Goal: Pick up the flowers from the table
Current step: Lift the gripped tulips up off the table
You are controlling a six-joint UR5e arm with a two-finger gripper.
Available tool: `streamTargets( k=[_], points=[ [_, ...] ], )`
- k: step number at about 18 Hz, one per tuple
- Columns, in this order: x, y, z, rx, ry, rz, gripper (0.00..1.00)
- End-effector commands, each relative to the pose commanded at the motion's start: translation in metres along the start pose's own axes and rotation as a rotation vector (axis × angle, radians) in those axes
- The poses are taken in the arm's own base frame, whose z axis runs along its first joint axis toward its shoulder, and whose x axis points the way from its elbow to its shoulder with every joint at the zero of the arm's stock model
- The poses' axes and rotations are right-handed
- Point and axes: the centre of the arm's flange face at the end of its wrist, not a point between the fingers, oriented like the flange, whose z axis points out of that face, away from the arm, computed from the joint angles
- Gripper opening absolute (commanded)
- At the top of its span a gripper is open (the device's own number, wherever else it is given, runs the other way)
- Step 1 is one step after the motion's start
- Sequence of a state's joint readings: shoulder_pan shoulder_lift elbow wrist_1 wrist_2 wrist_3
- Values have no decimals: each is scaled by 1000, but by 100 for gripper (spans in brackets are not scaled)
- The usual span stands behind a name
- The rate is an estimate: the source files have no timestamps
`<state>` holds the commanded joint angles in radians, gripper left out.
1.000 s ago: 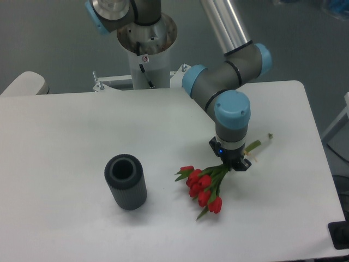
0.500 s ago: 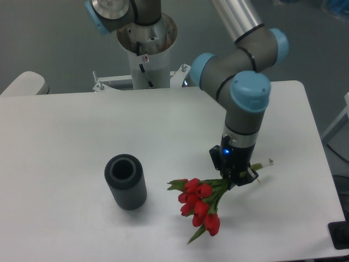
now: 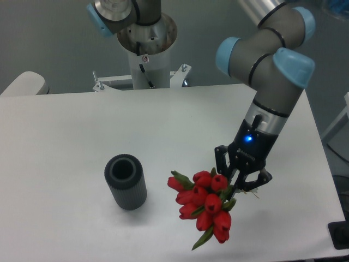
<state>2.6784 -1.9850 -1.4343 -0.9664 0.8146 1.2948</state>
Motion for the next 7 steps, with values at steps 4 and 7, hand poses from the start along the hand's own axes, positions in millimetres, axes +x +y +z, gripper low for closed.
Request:
streamTargets(
  k=[4,7],
  points=[
    [5,-14,2,7,3,-43,12],
    [9,-21,3,11,6,-38,12]
  ],
)
